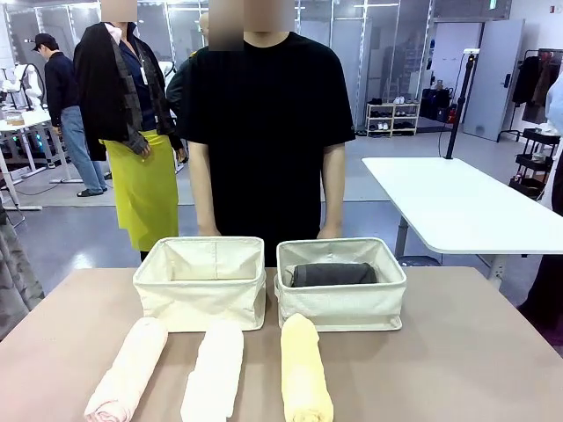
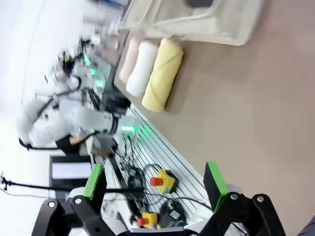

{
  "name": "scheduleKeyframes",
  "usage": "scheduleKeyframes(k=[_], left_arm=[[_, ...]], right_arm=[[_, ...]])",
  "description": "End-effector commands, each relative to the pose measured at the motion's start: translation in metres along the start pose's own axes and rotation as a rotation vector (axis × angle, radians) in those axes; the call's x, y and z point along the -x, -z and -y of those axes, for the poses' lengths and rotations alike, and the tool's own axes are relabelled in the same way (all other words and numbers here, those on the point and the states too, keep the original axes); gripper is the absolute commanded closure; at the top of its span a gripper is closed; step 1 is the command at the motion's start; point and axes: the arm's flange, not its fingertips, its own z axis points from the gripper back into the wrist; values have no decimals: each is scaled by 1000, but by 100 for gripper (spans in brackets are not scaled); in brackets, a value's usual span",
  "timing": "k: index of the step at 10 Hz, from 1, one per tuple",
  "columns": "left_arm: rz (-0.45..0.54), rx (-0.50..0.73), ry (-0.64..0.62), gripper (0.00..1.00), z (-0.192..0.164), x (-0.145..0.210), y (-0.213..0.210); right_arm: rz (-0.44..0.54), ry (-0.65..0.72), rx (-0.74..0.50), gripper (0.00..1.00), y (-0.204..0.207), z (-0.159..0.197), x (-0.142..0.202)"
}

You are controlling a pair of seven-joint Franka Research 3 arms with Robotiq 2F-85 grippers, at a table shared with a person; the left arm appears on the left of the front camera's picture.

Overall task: Divide the towels into two baskets.
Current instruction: Pick up one hotel-folded towel from the bottom of the table and place it in the Fabric basket indicated by the person.

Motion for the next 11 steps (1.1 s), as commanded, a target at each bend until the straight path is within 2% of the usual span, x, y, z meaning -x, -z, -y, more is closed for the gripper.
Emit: scheduleKeyframes(k=[1, 2, 4, 5, 11], left_arm=[[6, 9, 6, 0, 2, 0, -3], [6, 9, 6, 0, 2, 0, -3], [6, 9, 6, 0, 2, 0, -3], [6, 9, 6, 0, 2, 0, -3], [6, 9, 6, 0, 2, 0, -3]], right_arm=[[216, 82, -91, 0, -8, 13, 36], [260, 106, -93, 0, -13, 23, 53], [238, 120, -126, 0, -5, 40, 53], [225, 136, -80, 0, -22, 34, 63], [225, 136, -80, 0, -22, 34, 63]])
